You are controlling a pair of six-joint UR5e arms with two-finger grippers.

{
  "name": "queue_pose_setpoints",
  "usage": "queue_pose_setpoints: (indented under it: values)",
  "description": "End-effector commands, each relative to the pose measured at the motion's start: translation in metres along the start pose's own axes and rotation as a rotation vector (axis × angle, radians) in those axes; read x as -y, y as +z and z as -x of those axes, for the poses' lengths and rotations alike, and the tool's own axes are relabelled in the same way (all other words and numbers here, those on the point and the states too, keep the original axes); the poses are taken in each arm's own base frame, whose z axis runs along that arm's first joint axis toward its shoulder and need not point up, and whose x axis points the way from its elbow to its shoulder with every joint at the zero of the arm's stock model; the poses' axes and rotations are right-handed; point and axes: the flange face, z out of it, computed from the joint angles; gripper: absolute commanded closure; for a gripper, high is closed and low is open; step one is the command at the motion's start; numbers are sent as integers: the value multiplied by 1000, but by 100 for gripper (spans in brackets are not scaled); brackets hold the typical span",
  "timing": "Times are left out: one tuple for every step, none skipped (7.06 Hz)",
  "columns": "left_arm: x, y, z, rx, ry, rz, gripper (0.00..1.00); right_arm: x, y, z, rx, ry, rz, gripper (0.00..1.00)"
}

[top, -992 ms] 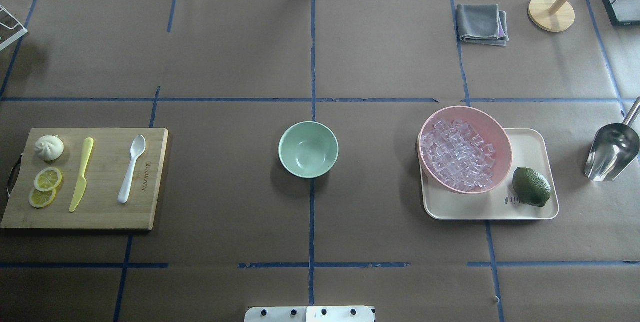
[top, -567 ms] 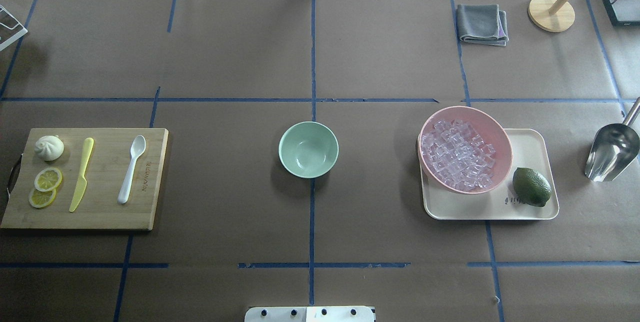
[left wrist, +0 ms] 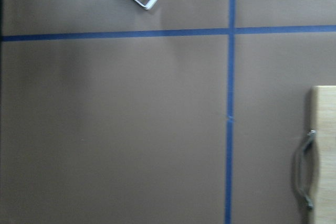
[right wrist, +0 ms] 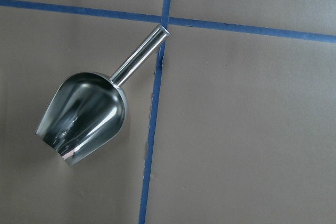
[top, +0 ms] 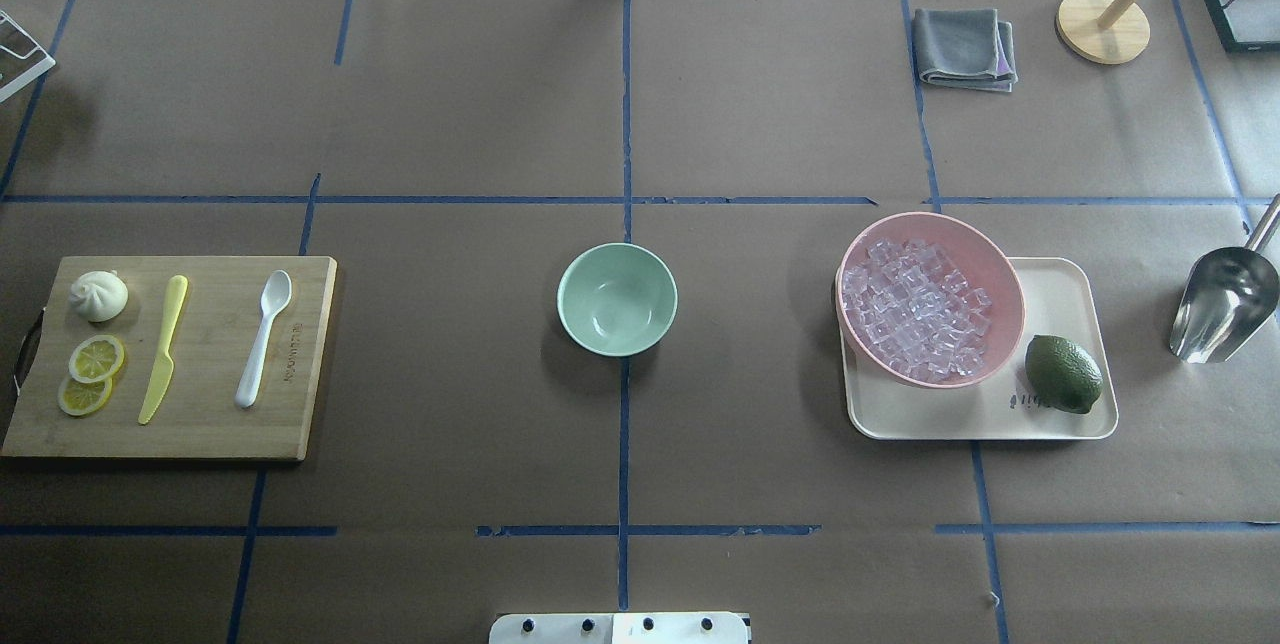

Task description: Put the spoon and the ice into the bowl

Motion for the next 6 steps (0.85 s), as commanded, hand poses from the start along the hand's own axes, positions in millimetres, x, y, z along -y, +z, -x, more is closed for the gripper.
queue_pose_setpoints:
  values:
    - [-16, 11, 3, -101, -30, 26, 0, -3, 2, 0, 9, 1, -3, 0]
    - [-12, 3, -11, -123, 6, -4, 0, -5, 4, 2, 38, 2, -6, 0]
    - [-4, 5, -32, -176, 88, -33, 0, -4, 4, 5, 59, 1, -11, 0]
    - [10, 14, -67, -188, 80, -25, 0, -4, 5, 6, 59, -2, -8, 0]
    - [24, 26, -117, -214, 79, -32, 0, -3, 7, 8, 61, -1, -4, 0]
    - [21, 40, -156, -242, 130, -64, 0, -3, 7, 9, 68, -1, -6, 0]
